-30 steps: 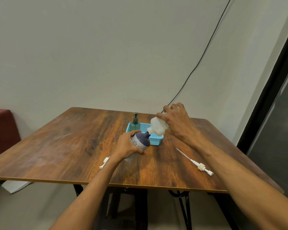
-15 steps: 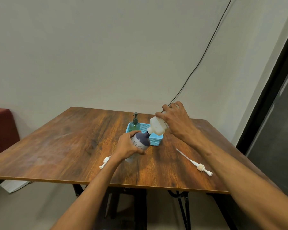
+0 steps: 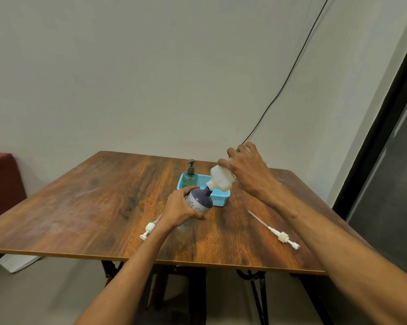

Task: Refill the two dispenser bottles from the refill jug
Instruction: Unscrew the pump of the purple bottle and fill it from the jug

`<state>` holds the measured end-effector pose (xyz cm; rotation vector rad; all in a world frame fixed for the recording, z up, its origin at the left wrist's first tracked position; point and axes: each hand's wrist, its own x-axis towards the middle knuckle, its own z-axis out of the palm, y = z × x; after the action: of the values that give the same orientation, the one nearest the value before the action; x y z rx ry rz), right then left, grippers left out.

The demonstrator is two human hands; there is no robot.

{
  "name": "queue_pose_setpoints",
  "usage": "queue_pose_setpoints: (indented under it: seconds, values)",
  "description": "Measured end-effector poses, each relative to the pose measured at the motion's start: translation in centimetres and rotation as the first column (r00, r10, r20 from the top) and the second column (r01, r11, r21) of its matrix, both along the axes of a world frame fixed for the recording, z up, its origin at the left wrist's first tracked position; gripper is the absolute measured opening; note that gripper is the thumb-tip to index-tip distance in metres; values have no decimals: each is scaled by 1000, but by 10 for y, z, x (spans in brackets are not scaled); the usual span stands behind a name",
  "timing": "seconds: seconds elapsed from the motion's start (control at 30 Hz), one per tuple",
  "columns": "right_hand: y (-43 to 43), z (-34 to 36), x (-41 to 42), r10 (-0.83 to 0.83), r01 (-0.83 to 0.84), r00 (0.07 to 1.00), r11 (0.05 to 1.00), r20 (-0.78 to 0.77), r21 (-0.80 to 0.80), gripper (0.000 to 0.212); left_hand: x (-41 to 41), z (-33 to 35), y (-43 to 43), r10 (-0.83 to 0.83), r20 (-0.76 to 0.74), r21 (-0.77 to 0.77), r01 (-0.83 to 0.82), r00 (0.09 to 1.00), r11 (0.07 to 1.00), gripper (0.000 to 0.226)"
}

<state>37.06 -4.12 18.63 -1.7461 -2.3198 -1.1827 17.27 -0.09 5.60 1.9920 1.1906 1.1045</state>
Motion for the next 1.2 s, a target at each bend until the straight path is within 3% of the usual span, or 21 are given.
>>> queue_pose_setpoints:
  seconds: [1.07, 1.2]
  values:
    - [6, -2, 5, 14, -11, 990, 1000, 142, -27, 55, 8, -13, -3, -37, 60, -39, 39, 998, 998, 70]
    - [7, -4, 7, 22, -18, 990, 999, 138, -29, 57, 9, -18, 0, -31, 72, -53, 35, 997, 998, 77]
